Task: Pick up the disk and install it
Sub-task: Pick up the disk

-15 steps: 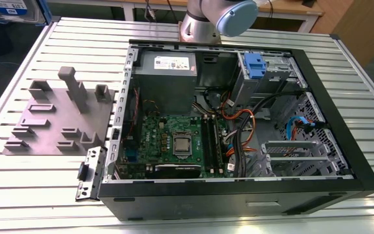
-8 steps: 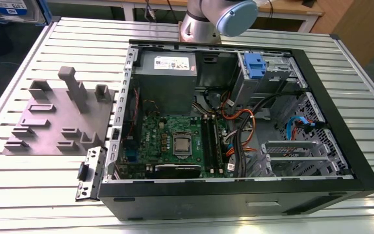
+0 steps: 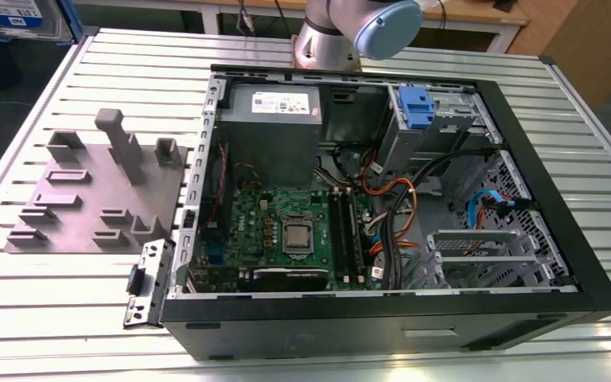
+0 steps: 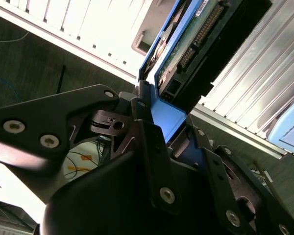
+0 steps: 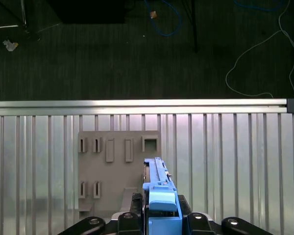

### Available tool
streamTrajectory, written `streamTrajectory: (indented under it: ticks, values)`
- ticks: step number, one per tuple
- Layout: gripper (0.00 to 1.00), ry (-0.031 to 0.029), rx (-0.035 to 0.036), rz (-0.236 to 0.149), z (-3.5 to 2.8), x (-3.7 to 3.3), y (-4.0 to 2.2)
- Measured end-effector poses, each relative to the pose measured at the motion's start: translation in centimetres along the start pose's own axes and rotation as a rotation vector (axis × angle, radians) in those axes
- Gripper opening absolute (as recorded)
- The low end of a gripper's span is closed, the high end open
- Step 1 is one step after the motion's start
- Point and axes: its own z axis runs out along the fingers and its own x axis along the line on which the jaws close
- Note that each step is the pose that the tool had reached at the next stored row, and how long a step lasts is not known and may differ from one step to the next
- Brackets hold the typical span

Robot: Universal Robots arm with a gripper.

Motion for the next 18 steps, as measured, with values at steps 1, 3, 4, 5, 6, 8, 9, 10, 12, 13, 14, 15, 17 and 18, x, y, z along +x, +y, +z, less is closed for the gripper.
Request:
streamTrajectory:
  ticks: [1, 3, 4, 5, 6, 8, 9, 10, 12, 13, 14, 15, 17, 18]
  values:
    - [0.37, -0.0001, 0.0000, 0.000, 0.00, 0.12, -0.04]
    - [0.37, 0.0000, 0.0000, 0.000, -0.01, 0.22, -0.30]
    - [0.37, 0.0000, 0.0000, 0.000, -0.02, 0.23, -0.47]
    - [0.37, 0.0000, 0.0000, 0.000, -0.02, 0.23, -0.63]
    - [0.37, 0.0000, 0.0000, 0.000, -0.02, 0.23, -0.77]
    - [0.37, 0.0000, 0.0000, 0.000, -0.02, 0.22, -0.99]
    - [0.37, 0.0000, 0.0000, 0.000, -0.02, 0.22, -1.08]
    - [0.37, 0.0000, 0.0000, 0.000, -0.02, 0.22, -1.19]
    - [0.37, 0.0000, 0.0000, 0.000, -0.02, 0.21, -1.38]
    - [0.37, 0.0000, 0.0000, 0.000, -0.02, 0.21, -1.48]
    - [0.37, 0.0000, 0.0000, 0.000, -0.03, 0.21, -1.59]
    - [0.37, 0.0000, -0.0001, 0.000, -0.03, 0.20, -1.70]
    - [0.37, 0.0000, -0.0001, 0.000, -0.03, 0.20, -1.92]
    - [0.37, 0.0000, 0.0000, 0.000, -0.03, 0.20, -2.04]
